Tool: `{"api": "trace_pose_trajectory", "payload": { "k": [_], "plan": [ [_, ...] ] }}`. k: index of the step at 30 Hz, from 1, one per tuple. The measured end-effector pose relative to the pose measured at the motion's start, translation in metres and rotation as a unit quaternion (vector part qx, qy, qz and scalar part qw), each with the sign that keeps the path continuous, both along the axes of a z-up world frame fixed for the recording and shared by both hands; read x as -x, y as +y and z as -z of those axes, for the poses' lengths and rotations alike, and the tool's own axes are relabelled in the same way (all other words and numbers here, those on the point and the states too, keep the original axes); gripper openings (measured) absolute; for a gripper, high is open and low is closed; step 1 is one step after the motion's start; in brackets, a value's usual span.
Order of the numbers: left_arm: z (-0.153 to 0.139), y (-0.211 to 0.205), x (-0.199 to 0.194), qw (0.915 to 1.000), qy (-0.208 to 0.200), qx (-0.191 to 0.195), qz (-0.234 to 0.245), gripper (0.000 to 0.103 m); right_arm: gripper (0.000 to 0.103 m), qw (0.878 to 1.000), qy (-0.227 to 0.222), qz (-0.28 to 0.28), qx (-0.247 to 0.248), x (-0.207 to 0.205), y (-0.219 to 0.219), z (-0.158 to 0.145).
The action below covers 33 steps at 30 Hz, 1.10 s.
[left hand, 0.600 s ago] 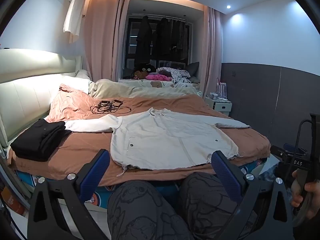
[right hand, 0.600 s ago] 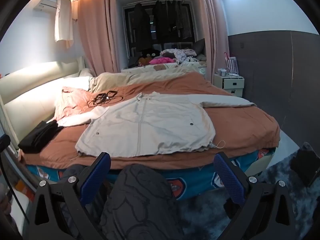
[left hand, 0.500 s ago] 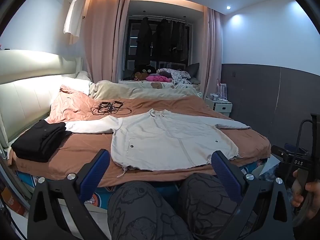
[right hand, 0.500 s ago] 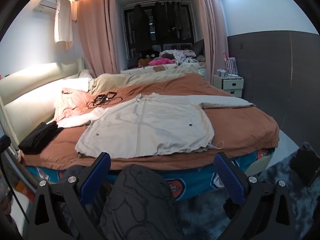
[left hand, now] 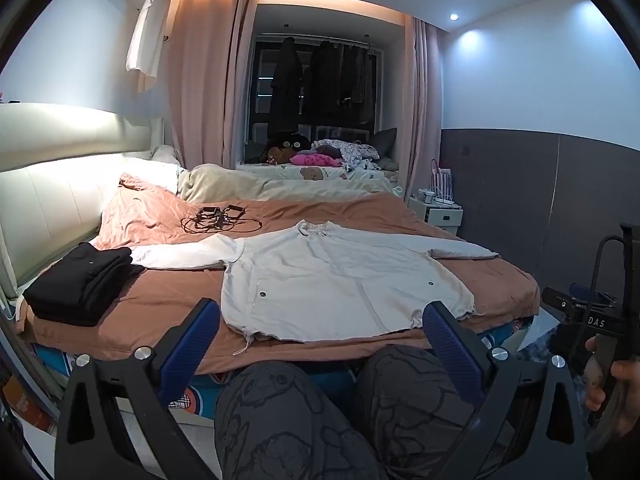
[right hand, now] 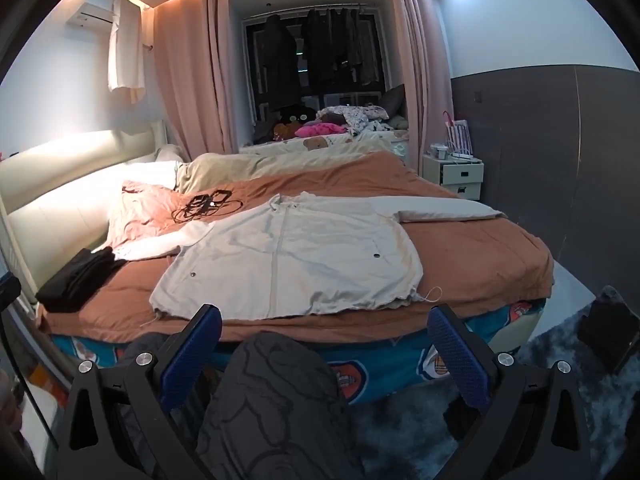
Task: Fold large clothes
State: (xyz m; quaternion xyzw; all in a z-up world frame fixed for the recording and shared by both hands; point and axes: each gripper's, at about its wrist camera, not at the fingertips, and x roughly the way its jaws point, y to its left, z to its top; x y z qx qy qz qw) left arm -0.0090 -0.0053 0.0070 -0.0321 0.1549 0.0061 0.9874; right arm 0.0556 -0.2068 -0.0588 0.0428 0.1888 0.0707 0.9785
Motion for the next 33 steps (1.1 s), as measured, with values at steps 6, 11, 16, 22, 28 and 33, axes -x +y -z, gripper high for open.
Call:
{"api": "trace_pose_trajectory", "payload": {
  "k": [6,11,16,22,28,33],
  "plan": [
    [0.0,-0.001,0.003,1.0,-0.005,0.0,-0.002,0.103,0.103,1.0,-0.001,0.004,0.008,0.001,0.002,0.0],
    [0.001,0.0,0.004,1.0,-0.006,0.001,-0.001,0.103,0.103,1.0,-0.003,0.008,0.011,0.001,0.001,0.001],
    [0.002,0.001,0.005,1.0,-0.006,0.002,-0.001,0.103,0.103,1.0,-0.007,0.01,0.008,0.0,0.0,0.0],
    [0.003,0.003,0.007,1.0,-0.004,0.006,-0.001,0.103,0.103,1.0,-0.007,0.012,0.008,0.0,0.001,-0.003],
    [0.004,0.007,0.009,1.0,-0.004,0.009,-0.002,0.103,0.103,1.0,-0.01,0.011,0.012,0.002,0.003,-0.003],
    [0.005,0.009,0.012,0.9999,-0.004,0.009,-0.003,0.103,0.103,1.0,-0.01,0.012,0.016,0.005,0.003,-0.005]
  ]
}}
